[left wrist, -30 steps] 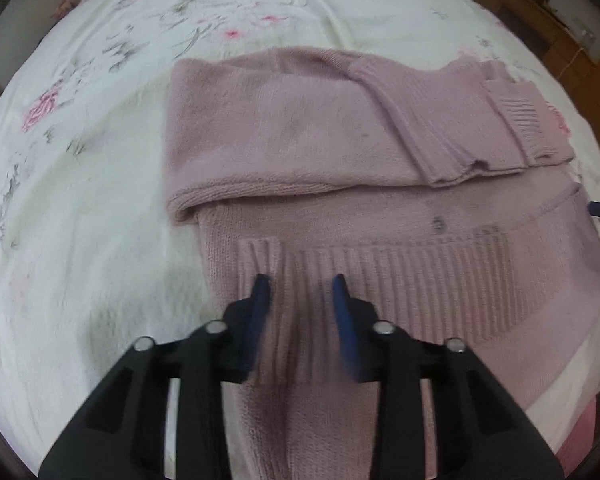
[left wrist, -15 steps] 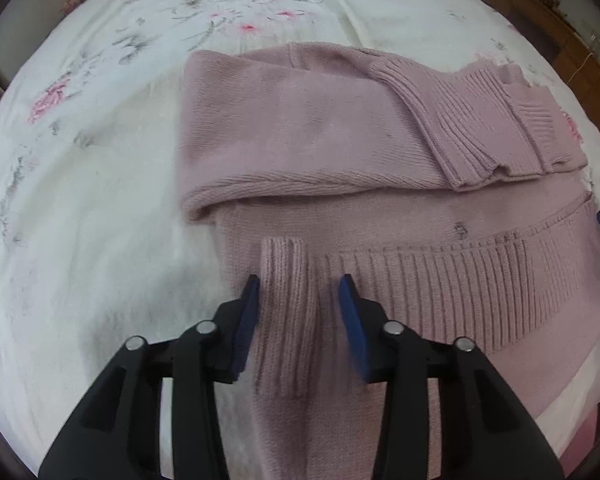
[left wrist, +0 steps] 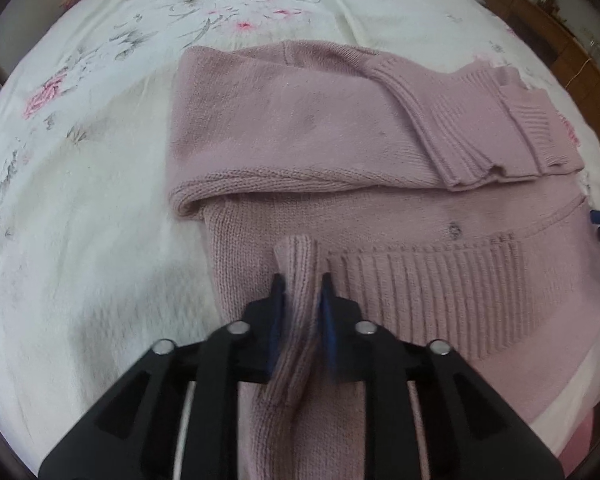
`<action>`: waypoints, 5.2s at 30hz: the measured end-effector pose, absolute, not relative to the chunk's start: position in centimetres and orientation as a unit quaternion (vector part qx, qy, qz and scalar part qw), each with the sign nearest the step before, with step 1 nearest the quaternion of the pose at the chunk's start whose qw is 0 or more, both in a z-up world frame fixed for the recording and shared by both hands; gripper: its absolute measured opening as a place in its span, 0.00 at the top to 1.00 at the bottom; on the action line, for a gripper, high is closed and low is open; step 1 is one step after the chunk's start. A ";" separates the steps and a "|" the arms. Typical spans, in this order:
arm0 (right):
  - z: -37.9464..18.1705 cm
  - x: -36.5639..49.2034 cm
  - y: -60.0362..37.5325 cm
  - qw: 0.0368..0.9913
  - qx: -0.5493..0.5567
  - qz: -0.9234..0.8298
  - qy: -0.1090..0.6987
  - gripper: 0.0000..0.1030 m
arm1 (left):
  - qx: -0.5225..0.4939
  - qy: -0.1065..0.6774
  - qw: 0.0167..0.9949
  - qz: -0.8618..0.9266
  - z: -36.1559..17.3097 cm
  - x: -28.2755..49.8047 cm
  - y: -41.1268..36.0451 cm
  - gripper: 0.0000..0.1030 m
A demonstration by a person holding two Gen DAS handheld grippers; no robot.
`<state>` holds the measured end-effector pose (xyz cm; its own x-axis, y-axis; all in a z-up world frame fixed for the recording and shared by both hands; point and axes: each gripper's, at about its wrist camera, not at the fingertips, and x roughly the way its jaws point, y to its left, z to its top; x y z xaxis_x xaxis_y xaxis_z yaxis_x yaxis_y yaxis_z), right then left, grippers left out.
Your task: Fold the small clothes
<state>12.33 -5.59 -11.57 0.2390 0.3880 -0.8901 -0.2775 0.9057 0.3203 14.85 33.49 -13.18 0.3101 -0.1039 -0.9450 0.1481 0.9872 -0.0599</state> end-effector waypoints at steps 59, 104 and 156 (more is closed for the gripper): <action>-10.7 29.4 -4.5 0.843 0.021 0.084 0.530 0.90 | 0.042 0.472 0.881 0.007 -10.3 29.8 32.0 0.93; -13.1 12.0 -9.5 0.756 0.123 0.146 0.626 0.88 | -0.003 0.547 0.835 -0.061 -13.3 16.5 30.4 0.48; -8.3 22.1 -9.1 0.789 0.177 0.194 0.555 0.79 | -0.076 0.527 0.840 -0.105 -11.7 22.2 26.2 0.43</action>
<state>22.10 -9.08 -8.29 0.3075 0.5031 -0.8077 -0.1107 0.8619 0.4948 22.24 26.15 -11.69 0.4223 -0.2566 -0.8694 0.0959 0.9664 -0.2386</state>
